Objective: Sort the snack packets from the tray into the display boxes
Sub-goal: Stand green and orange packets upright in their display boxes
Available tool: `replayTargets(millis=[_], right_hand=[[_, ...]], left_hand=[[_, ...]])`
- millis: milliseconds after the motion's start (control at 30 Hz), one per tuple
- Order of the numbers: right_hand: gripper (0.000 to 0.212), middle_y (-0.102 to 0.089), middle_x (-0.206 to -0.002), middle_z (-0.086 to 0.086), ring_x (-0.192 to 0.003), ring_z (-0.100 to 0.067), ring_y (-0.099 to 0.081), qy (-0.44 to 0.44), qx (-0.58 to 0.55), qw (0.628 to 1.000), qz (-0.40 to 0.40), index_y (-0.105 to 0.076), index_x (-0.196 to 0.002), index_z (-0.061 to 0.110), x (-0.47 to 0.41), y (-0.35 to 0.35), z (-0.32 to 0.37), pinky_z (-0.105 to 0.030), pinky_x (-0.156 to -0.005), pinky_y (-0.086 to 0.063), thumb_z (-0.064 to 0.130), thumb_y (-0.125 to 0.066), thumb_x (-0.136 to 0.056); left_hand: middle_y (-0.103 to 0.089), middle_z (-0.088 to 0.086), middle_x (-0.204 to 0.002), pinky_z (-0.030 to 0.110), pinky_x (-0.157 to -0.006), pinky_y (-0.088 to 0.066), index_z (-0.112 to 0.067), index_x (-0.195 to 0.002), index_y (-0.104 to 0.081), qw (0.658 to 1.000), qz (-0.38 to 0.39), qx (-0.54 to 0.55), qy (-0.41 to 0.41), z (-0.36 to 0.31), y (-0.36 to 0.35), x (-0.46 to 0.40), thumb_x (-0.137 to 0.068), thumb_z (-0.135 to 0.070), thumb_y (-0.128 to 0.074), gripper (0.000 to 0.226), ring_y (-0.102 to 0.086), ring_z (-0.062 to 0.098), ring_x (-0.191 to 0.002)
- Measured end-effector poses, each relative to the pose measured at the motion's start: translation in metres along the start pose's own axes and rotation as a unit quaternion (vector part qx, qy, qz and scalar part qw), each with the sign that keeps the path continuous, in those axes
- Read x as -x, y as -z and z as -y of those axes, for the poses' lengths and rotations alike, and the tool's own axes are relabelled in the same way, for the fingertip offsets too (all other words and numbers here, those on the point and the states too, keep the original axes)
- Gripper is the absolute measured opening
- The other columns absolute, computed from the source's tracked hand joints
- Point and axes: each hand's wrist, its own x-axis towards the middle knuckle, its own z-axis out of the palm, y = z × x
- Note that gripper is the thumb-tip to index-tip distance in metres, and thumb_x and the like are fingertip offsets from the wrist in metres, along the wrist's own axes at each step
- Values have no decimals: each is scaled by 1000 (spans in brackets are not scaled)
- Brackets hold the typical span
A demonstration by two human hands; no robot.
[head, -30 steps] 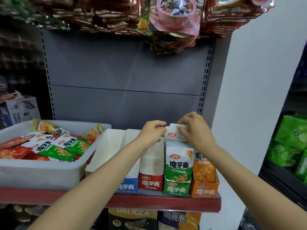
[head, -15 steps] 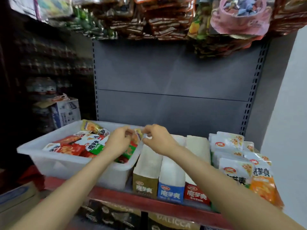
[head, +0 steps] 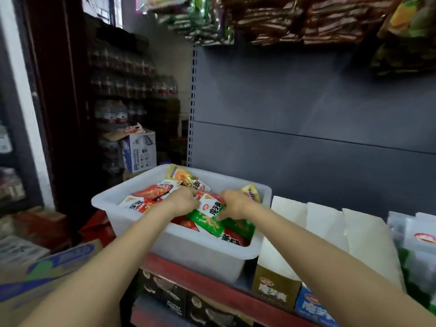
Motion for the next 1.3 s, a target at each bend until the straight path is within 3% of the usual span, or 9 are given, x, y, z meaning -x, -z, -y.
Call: replayTargets(millis=[100,300,433,567,700,833,1000,1100,1300], right_hand=[[46,-61,-110,-9,-101,-27,-58,-14,-40,997,-65,-56,-104,12,-5,-1,0,-35,-83,-49,31,-81,-70],[17,-58,-89,-2,-82,-19,-51,16,-217,953,-209,-50,-86,13,6,12,1,-29,-58,-35,14,-67,-85],[12,-59,-94,4,-85,-13,-50,26,-300,906,-298,-54,-95,13,21,20,1,-25,-64,-30,14,-63,-87],[21,-65,-96,1,-85,-15,-59,25,-389,856,-339,-55,-102,10,47,34,-6,-27,-67,-41,10,-66,-84],[24,-65,-93,3,-77,-13,-61,28,-398,856,-329,-55,-101,13,85,56,-31,-29,-66,-51,7,-69,-82],[28,-69,-94,0,-86,-21,-66,26,-396,842,-366,-58,-100,14,130,78,-65,-43,-75,-56,4,-72,-78],[26,-70,-95,-3,-88,-27,-67,-1,-374,823,-427,-58,-97,13,185,93,-115,-52,-80,-53,3,-72,-77],[26,-70,-93,-6,-86,-29,-67,-19,-375,815,-441,-58,-94,13,214,97,-146,-52,-79,-54,-1,-71,-77],[19,-70,-97,-12,-90,-29,-67,-22,-371,804,-465,-58,-92,11,261,104,-197,-46,-81,-55,-4,-65,-82]], left_hand=[[-54,14,-133,27,-95,-38,-2,-129,-52,999,-41,34,-1,1,0,-2,-96,-10,-44,35,-50,27,-121],[-59,11,-127,27,-87,-39,-8,-128,-55,996,-56,76,-4,2,-1,-4,-96,-16,-47,34,-55,23,-109],[-65,11,-114,29,-87,-48,-5,-123,-57,957,-73,278,-36,-20,-1,6,-95,-12,-51,30,-63,20,-100],[-66,7,-89,16,-57,-54,-10,-109,-55,914,-55,393,-86,-55,-7,29,-95,-6,-50,16,-63,10,-71],[-67,11,-91,20,-54,-55,-16,-100,-57,887,-79,440,-116,-86,-9,47,-93,-1,-52,17,-65,10,-68],[-67,8,-82,17,-44,-49,-13,-100,-58,872,-71,449,-182,-131,-17,61,-91,1,-53,17,-62,-1,-53],[-65,5,-79,24,-59,-58,-10,-101,-57,860,-4,458,-226,-197,-42,71,-91,3,-53,17,-64,8,-62],[-63,4,-77,22,-57,-57,-9,-94,-57,857,25,450,-248,-232,-60,76,-89,4,-55,14,-63,11,-63],[-62,4,-80,38,-68,-59,-14,-86,-60,868,-24,401,-293,-291,-91,83,-84,2,-63,16,-64,22,-78]])
